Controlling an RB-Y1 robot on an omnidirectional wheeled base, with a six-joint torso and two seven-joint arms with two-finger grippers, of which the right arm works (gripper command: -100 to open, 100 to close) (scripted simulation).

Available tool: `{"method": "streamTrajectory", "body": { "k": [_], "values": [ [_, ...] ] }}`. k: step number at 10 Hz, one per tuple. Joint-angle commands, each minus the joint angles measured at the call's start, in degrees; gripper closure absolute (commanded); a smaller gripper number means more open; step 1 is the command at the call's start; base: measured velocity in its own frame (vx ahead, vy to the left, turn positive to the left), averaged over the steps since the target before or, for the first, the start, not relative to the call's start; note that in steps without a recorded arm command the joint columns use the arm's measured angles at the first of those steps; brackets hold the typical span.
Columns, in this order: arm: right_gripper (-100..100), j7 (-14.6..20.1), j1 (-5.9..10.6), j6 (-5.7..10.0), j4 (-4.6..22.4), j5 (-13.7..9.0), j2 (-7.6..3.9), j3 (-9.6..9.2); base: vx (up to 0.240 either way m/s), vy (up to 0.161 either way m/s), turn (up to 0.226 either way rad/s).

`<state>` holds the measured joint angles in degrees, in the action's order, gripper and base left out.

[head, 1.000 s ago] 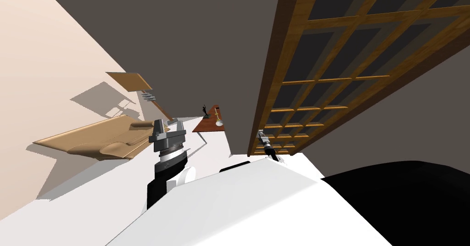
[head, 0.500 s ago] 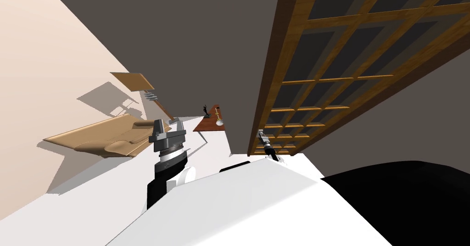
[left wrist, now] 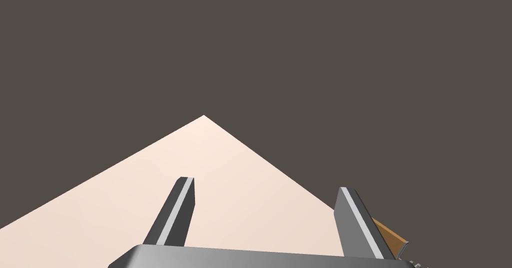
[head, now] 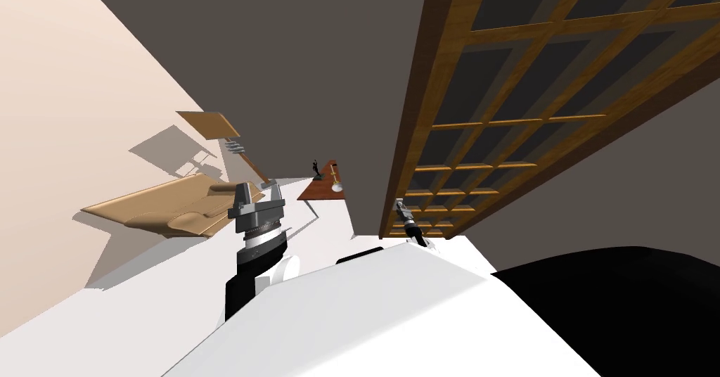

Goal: Pull the door open

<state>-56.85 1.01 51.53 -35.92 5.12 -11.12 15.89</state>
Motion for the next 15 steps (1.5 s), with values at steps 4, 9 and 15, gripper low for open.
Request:
{"method": "streamTrajectory", "body": {
  "k": [4,9,15],
  "values": [
    [100,6.87,0.15,0.08,0.48,-1.39,0.02,-0.94,-0.024,-0.008,0.027],
    [100,13.77,0.31,0.09,0.64,-2.95,-0.22,-1.83,-0.025,-0.008,0.028],
    [100,20.73,0.49,0.1,0.83,-4.68,-0.48,-2.82,-0.027,-0.01,0.029]
  ]
}}
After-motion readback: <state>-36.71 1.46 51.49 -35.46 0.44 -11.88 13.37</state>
